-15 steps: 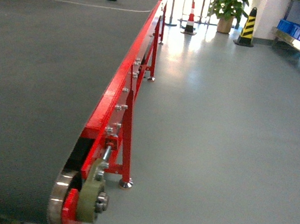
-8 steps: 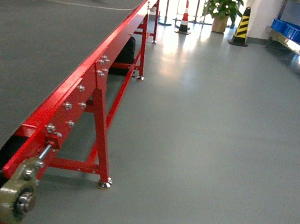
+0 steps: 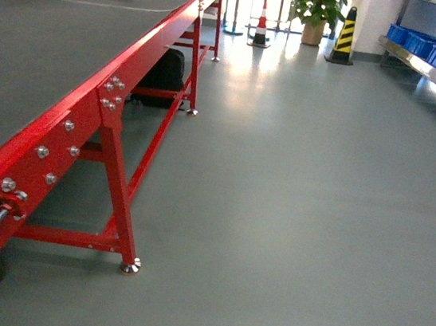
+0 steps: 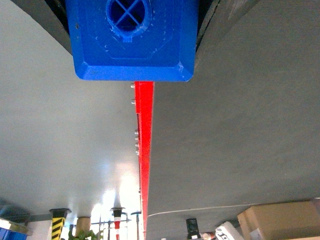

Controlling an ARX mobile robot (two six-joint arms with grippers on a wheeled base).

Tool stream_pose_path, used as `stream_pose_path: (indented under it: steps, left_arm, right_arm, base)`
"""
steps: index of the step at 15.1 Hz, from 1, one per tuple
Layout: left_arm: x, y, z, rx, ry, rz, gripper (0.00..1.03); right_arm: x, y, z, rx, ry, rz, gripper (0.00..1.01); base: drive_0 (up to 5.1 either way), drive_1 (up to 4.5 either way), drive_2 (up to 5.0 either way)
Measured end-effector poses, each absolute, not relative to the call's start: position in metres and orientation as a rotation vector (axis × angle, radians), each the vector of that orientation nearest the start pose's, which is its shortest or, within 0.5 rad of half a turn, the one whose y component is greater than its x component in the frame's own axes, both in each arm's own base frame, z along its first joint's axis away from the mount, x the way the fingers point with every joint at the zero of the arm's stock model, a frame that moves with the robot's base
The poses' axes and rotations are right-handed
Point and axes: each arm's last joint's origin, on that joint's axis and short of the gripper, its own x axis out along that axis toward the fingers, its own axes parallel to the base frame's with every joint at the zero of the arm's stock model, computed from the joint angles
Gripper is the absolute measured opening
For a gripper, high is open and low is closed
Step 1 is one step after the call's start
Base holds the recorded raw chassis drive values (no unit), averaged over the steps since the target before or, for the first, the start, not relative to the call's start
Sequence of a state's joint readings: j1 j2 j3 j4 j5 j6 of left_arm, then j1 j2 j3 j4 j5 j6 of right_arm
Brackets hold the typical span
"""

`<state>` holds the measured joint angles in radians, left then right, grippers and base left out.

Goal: Sort blue parts and orange caps into right shelf containers

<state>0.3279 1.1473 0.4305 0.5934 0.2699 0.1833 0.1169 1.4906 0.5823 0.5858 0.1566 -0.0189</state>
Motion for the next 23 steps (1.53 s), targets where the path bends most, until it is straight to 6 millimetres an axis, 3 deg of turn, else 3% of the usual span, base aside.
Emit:
stream_pose_path:
  steps: [7, 17, 23]
  left_arm:
    - [0.2208, 0.0668, 0.2165, 0.146, 0.125, 0.046, 0.44]
    - [0.2209, 0.0665, 0.2165, 0.146, 0.124, 0.043, 0.44]
    - [0.2204, 0.0664, 0.2174, 0.148, 0.120, 0.045, 0.44]
  right_arm:
    - [0.2870, 0.0290, 0.1806, -0.062, 0.312, -0.037, 0.44]
    - [0.2871, 0.0275, 0.1804, -0.061, 0.314, -0.042, 0.44]
    - [0.2871, 0.0276, 0.1806, -0.061, 0.314, -0.042, 0.44]
  base:
    - [5.0, -1.22, -3.3]
    - [0.0, 0.00, 0.0]
    - [-0.1, 4.20, -4.5]
